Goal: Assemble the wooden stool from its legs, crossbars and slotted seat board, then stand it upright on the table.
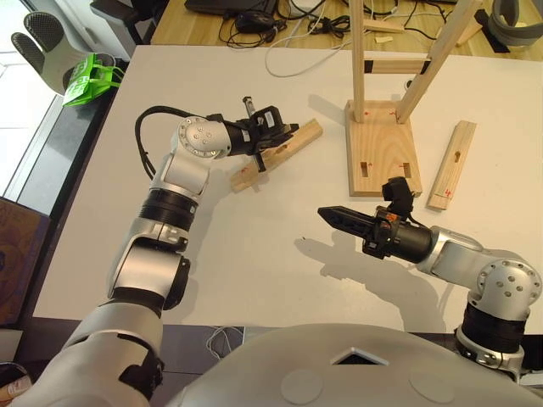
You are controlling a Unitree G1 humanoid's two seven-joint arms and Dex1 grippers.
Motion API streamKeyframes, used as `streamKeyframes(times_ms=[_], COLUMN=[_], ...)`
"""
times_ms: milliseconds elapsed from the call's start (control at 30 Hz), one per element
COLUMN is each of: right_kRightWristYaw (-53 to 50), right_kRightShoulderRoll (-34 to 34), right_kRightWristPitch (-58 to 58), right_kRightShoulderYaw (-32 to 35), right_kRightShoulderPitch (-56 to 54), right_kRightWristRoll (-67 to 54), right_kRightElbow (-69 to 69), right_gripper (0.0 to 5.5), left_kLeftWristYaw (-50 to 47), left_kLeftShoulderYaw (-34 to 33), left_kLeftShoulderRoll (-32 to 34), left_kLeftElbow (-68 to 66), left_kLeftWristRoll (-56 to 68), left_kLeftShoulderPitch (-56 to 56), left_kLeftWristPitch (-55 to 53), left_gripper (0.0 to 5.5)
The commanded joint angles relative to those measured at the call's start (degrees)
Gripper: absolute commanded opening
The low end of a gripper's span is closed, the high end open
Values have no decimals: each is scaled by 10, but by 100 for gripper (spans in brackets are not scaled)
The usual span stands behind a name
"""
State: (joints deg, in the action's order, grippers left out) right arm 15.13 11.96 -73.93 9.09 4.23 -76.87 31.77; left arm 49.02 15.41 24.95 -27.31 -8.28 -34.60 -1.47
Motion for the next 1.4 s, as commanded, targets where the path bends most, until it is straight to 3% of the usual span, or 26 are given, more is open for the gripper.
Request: streamKeyframes(times_ms=[33,267,367,500,567,667,1100,1400], right_kRightWristYaw=[-49,-176,-223,-210,-205,-206,-153,-143], right_kRightShoulderRoll=[12,43,44,80,104,121,101,78], right_kRightWristPitch=[19,105,182,355,446,516,536,527], right_kRightShoulderYaw=[-17,-51,-14,102,136,169,200,203], right_kRightShoulderPitch=[-22,-41,-27,29,41,32,-24,-12], right_kRightWristRoll=[-47,-182,-202,54,187,294,369,383], right_kRightElbow=[11,8,-13,-83,-148,-239,-350,-347], right_gripper=[0,0,0,0,0,0,0,0], left_kLeftWristYaw=[-77,-247,-263,-284,-295,-309,-222,-184], left_kLeftShoulderYaw=[-39,-184,-197,-196,-197,-204,-156,-141], left_kLeftShoulderRoll=[1,-132,-166,-193,-202,-216,-173,-145], left_kLeftElbow=[26,172,225,254,253,242,63,76], left_kLeftWristRoll=[-11,130,169,182,183,190,165,163], left_kLeftShoulderPitch=[-21,24,96,157,170,172,85,95], left_kLeftWristPitch=[-57,-217,-205,-159,-138,-111,-26,-20], left_gripper=[40,40,40,40,40,40,40,40])
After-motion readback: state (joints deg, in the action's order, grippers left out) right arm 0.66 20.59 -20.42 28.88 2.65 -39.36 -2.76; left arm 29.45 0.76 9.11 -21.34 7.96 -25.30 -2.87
